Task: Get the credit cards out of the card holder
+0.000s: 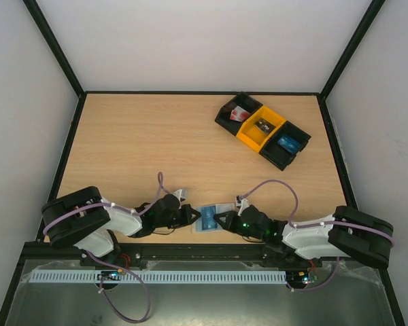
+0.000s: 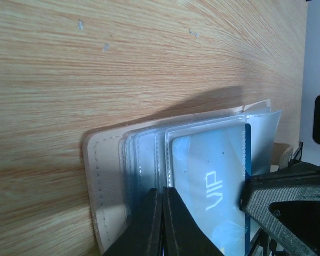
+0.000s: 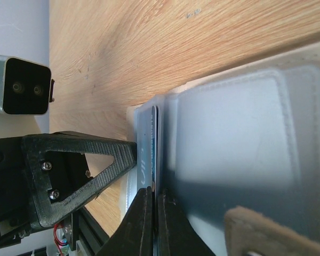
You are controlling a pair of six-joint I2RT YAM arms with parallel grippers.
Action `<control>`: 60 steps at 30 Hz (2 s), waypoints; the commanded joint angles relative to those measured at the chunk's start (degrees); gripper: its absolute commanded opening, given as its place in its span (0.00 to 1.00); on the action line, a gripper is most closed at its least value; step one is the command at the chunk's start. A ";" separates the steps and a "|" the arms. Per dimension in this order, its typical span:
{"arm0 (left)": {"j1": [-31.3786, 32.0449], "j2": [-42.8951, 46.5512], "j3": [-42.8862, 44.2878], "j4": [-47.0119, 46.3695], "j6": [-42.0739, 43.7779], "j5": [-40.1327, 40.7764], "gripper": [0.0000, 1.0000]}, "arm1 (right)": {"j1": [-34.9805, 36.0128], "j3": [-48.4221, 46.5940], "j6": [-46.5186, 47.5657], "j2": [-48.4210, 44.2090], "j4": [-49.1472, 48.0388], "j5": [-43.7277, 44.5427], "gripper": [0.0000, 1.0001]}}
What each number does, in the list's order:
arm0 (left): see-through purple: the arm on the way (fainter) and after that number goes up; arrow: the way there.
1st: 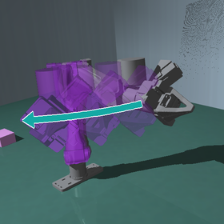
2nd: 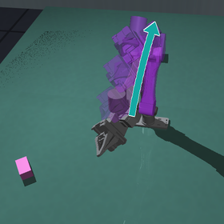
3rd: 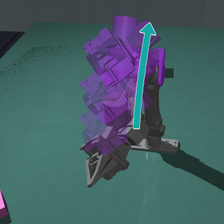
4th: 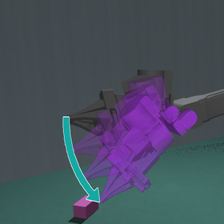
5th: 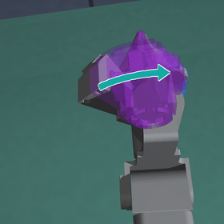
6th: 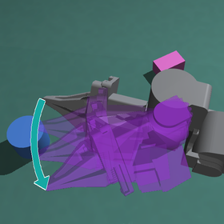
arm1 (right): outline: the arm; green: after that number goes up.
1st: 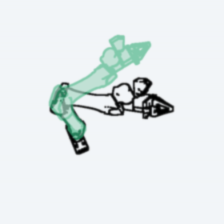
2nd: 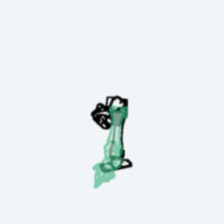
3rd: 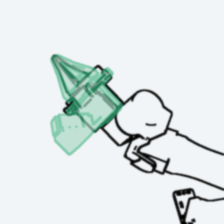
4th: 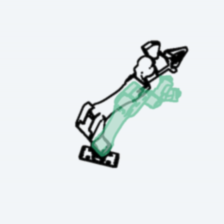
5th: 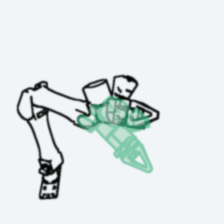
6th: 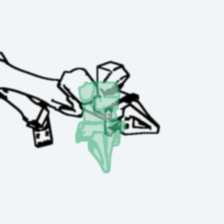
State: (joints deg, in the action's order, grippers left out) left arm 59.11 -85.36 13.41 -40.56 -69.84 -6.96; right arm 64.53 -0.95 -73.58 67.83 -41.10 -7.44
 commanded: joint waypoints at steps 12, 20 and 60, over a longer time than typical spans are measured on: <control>-0.23 -2.21 -2.71 10.63 1.70 3.15 0.03 | 0.27 5.09 0.11 -7.37 13.16 7.08 0.02; -0.23 -3.82 -2.60 9.59 2.00 2.83 0.03 | 0.29 2.75 1.50 -10.44 20.72 9.26 0.04; -1.28 -2.22 -0.68 15.67 4.19 4.80 0.03 | 0.26 -7.99 8.94 0.62 35.50 9.16 0.04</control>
State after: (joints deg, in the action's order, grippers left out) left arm 58.85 -85.56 14.74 -37.98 -67.05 -6.61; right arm 64.64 -8.67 -65.87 67.26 -20.62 -3.40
